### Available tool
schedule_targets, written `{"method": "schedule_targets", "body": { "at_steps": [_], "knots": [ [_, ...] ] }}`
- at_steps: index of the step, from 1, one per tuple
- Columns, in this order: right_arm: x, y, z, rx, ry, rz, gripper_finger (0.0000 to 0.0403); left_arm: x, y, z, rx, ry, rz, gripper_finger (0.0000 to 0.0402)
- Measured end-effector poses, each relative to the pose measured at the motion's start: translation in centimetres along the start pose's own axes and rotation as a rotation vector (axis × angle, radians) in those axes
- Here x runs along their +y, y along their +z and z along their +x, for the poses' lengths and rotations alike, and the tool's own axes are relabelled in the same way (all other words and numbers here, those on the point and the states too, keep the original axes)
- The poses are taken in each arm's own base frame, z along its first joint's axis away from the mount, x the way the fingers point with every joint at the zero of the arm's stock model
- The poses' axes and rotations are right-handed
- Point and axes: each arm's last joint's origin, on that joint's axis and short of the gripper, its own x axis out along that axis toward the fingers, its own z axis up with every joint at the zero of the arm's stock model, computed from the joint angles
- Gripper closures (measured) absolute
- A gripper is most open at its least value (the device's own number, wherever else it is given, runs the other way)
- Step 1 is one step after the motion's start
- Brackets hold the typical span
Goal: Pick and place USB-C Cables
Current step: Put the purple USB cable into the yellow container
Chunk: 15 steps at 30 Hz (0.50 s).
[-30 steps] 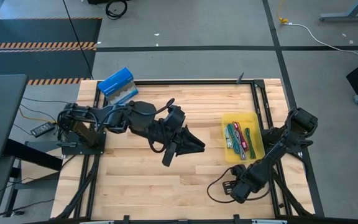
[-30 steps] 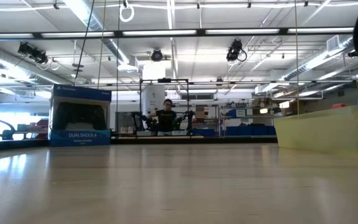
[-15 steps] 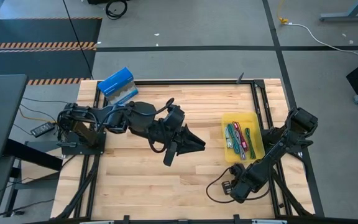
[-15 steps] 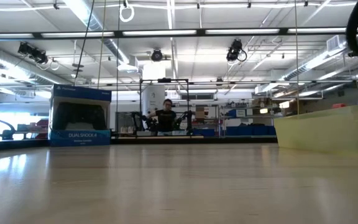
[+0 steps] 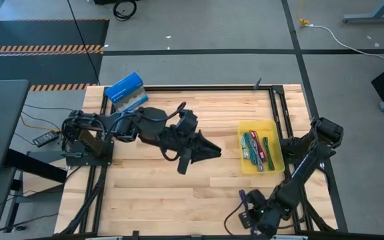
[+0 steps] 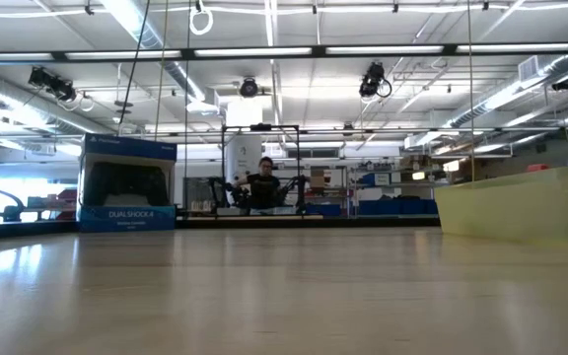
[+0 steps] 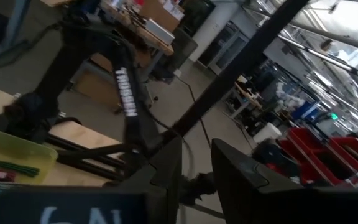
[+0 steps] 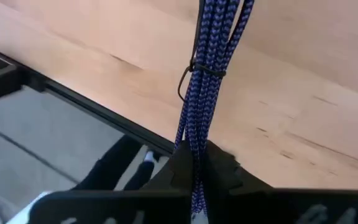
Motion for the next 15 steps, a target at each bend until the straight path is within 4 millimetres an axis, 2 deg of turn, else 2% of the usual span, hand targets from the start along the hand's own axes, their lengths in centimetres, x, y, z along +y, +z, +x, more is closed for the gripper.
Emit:
{"method": "schedule_targets", "body": {
  "at_steps": [4, 9, 15],
  "knots": [
    [2.0, -0.5, -2.3, -0.085, 0.021, -0.006, 0.0388, 0.2, 0.2, 0.0, -0.014, 0.011, -0.002, 0.0308],
    [3.9, -0.6, -6.2, -0.215, -0.006, -0.029, 0.0388, -0.2, 0.3, 0.0, -0.034, -0.016, -0.001, 0.0308],
    [4.4, 0.7, -10.5, -0.371, -0.169, -0.06, 0.0388, -0.4, 0.2, 0.0, -0.024, -0.041, -0.001, 0.0308]
  ]
}}
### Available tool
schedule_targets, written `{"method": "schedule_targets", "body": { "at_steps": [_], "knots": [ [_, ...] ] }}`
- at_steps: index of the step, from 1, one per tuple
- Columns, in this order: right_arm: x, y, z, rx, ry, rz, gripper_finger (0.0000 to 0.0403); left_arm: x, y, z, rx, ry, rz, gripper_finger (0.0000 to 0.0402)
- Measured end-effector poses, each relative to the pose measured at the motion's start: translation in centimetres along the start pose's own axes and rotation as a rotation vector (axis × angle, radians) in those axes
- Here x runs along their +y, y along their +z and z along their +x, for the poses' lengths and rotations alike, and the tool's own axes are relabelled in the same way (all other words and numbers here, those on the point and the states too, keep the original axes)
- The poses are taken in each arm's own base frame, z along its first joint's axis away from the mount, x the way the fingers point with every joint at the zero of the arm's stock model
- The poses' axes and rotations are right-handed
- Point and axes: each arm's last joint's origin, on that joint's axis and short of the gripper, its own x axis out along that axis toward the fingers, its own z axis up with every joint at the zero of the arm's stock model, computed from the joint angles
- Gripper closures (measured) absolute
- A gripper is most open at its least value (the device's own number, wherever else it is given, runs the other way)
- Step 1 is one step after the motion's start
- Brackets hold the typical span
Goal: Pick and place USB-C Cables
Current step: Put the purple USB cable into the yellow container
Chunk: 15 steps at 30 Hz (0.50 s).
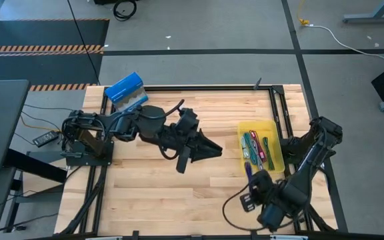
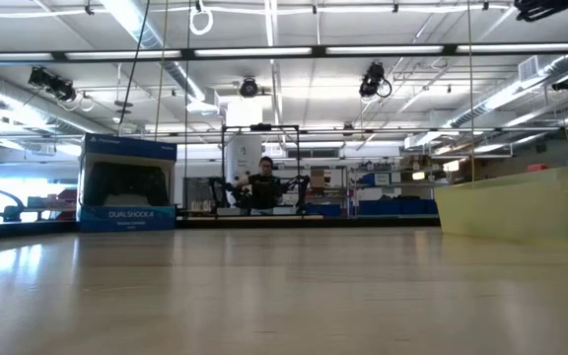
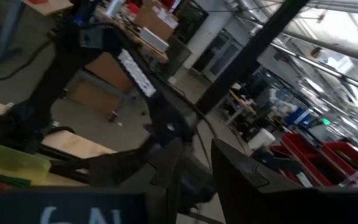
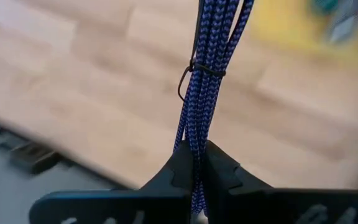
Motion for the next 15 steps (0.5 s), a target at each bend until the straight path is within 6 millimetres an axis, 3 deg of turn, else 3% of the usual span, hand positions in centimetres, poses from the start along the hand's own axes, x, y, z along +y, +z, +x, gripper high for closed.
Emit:
{"method": "schedule_targets", "body": {
  "at_steps": [6, 15],
  "knots": [
    [-0.4, 2.4, 0.2, -0.003, -0.153, -0.08, 0.0388, -0.5, -0.3, 0.0, 0.036, -0.053, -0.001, 0.0308],
    [-1.3, 8.0, -0.1, 0.018, -0.121, -0.065, 0.0388, -1.7, -1.2, -0.1, 0.053, -0.088, 0.005, 0.0308]
  ]
}}
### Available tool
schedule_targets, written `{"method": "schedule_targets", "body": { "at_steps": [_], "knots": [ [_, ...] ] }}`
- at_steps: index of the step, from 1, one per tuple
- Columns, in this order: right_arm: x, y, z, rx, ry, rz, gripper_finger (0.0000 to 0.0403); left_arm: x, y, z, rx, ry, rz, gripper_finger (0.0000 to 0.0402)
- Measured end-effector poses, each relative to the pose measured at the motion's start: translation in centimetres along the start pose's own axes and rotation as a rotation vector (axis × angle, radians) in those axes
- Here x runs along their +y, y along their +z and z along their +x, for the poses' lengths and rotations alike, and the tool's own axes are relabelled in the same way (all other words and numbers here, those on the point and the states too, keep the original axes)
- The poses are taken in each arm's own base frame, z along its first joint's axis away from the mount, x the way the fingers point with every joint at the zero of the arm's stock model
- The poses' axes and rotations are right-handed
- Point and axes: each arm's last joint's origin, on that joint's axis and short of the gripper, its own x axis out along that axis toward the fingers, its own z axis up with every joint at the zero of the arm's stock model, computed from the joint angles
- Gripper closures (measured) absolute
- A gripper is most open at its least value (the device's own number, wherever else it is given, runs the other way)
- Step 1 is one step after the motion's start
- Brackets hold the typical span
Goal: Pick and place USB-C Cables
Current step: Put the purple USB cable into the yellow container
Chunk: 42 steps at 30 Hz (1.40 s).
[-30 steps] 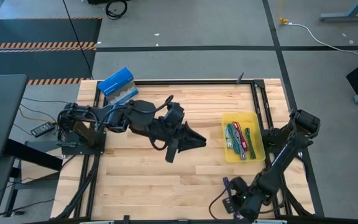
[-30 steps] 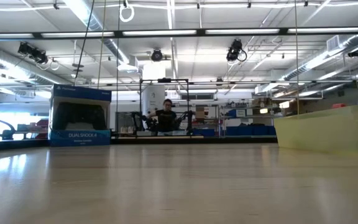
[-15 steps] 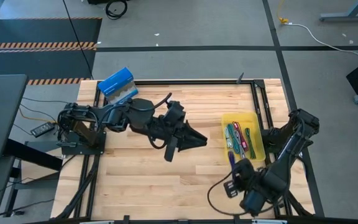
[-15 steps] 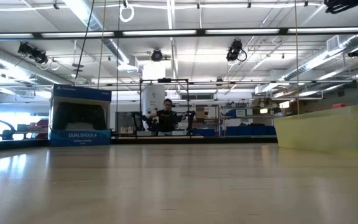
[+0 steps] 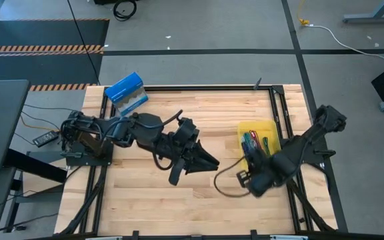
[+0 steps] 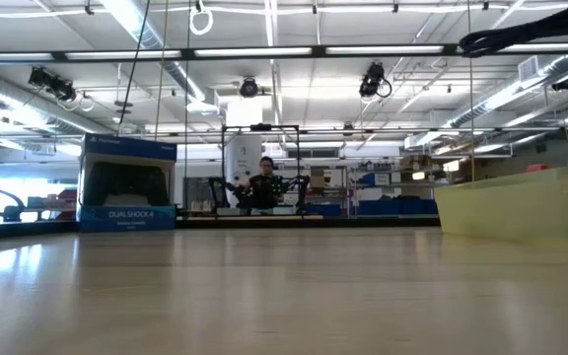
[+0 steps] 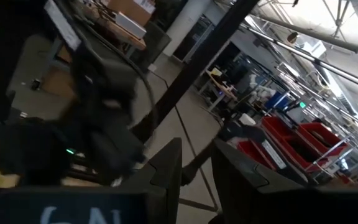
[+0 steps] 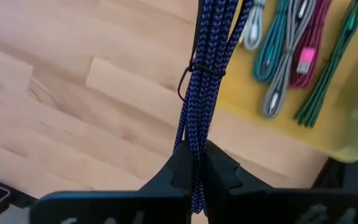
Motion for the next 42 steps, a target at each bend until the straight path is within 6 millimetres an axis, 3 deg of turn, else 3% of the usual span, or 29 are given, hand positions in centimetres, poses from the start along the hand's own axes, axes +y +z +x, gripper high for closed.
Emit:
{"method": "schedule_targets", "body": {
  "at_steps": [7, 13, 23, 42],
  "knots": [
    [-2.2, 4.2, 0.0, 0.067, 0.052, -0.012, 0.0388, -0.5, -0.4, 0.0, 0.009, -0.016, 0.019, 0.0308],
    [-4.2, 6.2, 1.3, 0.118, 0.051, -0.001, 0.0388, -0.7, 0.1, 0.0, -0.041, -0.045, 0.081, 0.0308],
    [-5.6, 6.4, 3.2, 0.179, 0.074, 0.029, 0.0388, -1.2, 1.3, -0.2, -0.179, -0.059, 0.209, 0.0308],
    [-5.6, 6.2, 3.2, 0.223, 0.077, -0.017, 0.0388, -1.0, 1.4, -0.2, -0.204, -0.011, 0.211, 0.0308]
  ]
}}
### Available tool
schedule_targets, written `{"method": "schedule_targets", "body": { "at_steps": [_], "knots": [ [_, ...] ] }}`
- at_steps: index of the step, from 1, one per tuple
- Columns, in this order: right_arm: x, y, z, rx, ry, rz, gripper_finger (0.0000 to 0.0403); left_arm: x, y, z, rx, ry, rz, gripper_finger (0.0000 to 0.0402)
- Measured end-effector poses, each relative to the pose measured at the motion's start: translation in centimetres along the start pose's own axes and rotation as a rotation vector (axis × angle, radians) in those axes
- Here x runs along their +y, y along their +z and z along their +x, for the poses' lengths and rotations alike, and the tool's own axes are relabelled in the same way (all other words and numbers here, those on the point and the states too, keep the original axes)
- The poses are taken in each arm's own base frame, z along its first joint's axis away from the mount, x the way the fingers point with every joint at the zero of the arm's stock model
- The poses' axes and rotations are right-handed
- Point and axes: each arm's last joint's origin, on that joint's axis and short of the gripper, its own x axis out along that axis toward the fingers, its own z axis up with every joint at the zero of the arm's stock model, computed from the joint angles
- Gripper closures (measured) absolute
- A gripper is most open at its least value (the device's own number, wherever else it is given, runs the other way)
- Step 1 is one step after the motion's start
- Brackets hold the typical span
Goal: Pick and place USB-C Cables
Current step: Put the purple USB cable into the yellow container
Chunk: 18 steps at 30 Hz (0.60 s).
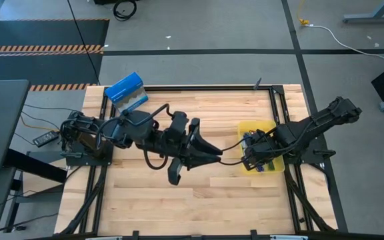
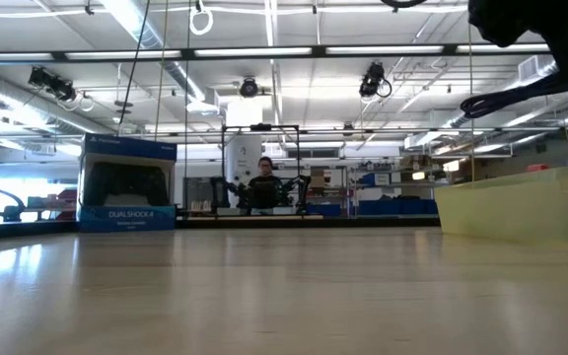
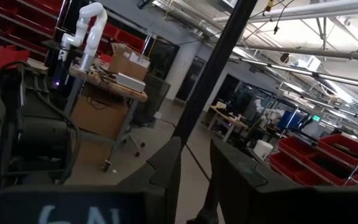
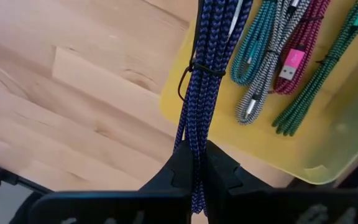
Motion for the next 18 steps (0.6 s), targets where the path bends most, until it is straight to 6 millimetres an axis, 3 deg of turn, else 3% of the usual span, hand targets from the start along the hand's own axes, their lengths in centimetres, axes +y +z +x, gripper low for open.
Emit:
{"method": "schedule_targets", "body": {
  "at_steps": [10, 18],
  "knots": [
    [-0.5, 0.5, 0.3, -0.002, -0.044, 0.02, 0.0388, -0.1, 0.0, 0.0, 0.001, -0.004, -0.005, 0.0308],
    [-2.2, 1.5, 5.0, 0.086, -0.115, 0.087, 0.0379, -0.3, -0.1, 0.0, 0.001, -0.008, -0.013, 0.0308]
  ]
}}
